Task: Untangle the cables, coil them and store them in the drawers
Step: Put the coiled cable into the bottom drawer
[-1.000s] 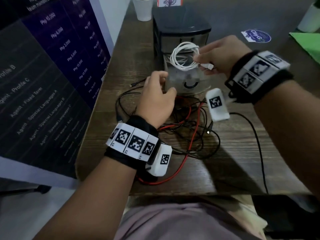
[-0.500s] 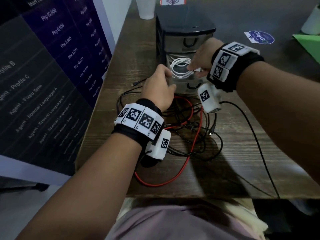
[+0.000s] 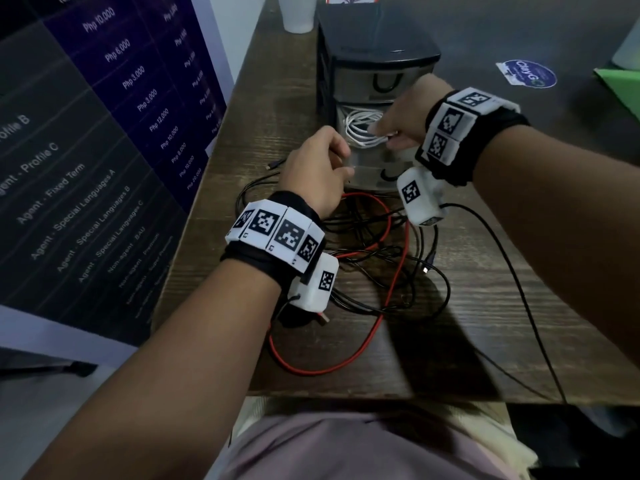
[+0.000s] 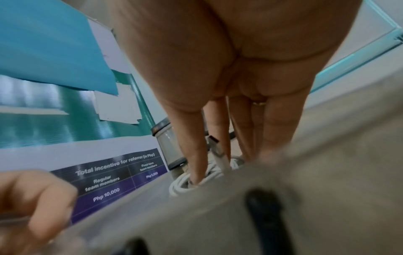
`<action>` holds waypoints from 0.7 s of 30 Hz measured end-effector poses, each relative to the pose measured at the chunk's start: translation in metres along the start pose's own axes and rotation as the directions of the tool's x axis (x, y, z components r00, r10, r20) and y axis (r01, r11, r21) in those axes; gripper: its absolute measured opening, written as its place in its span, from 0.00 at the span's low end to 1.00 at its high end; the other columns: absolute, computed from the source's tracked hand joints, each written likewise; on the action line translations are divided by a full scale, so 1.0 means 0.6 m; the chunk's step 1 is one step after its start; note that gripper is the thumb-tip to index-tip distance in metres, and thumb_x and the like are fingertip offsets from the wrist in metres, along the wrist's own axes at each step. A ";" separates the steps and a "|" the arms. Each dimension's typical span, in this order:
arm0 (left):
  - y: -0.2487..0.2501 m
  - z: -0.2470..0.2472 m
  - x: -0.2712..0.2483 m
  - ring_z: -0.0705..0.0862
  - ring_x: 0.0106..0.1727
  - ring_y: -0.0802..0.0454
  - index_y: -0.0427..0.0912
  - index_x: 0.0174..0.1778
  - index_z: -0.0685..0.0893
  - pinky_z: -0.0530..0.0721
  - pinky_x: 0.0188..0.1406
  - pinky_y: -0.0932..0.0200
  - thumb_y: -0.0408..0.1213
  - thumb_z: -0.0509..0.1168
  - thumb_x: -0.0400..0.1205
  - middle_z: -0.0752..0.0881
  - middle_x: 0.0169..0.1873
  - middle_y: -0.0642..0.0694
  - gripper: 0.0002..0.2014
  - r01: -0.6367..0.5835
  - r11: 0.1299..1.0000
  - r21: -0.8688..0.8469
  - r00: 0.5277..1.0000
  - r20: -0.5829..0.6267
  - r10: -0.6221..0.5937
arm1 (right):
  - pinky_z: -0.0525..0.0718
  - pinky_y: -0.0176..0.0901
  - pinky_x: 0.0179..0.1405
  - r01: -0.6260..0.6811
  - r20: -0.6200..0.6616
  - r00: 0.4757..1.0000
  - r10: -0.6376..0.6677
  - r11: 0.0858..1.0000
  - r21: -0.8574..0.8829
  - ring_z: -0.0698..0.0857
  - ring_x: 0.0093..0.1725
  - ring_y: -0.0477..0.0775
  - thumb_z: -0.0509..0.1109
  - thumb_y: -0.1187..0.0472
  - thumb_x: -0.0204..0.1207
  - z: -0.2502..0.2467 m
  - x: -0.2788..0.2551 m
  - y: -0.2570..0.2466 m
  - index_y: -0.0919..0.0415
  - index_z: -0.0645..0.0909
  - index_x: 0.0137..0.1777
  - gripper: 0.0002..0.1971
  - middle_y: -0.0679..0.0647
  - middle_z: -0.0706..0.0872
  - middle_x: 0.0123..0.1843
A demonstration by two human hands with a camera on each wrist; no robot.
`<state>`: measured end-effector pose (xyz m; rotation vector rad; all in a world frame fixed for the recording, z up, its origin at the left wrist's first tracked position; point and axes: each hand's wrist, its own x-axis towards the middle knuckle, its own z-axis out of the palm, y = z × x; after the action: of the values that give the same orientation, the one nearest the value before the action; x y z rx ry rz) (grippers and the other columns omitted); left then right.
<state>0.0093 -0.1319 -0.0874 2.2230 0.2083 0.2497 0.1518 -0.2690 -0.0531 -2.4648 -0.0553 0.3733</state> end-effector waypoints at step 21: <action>0.031 -0.057 -0.047 0.85 0.45 0.53 0.53 0.50 0.82 0.84 0.49 0.55 0.37 0.69 0.81 0.86 0.44 0.50 0.06 -0.077 0.997 -0.027 0.972 0.219 0.081 | 0.84 0.28 0.41 0.435 -0.314 0.868 -0.384 0.894 0.110 0.84 0.37 0.35 0.73 0.48 0.77 -0.065 -0.172 -0.037 0.46 0.89 0.52 0.07 0.43 0.90 0.44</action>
<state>-0.0256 -0.1243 -0.0549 2.2227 -0.0030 0.0460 0.0649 -0.2874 0.0158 -2.2266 -0.4031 -0.1599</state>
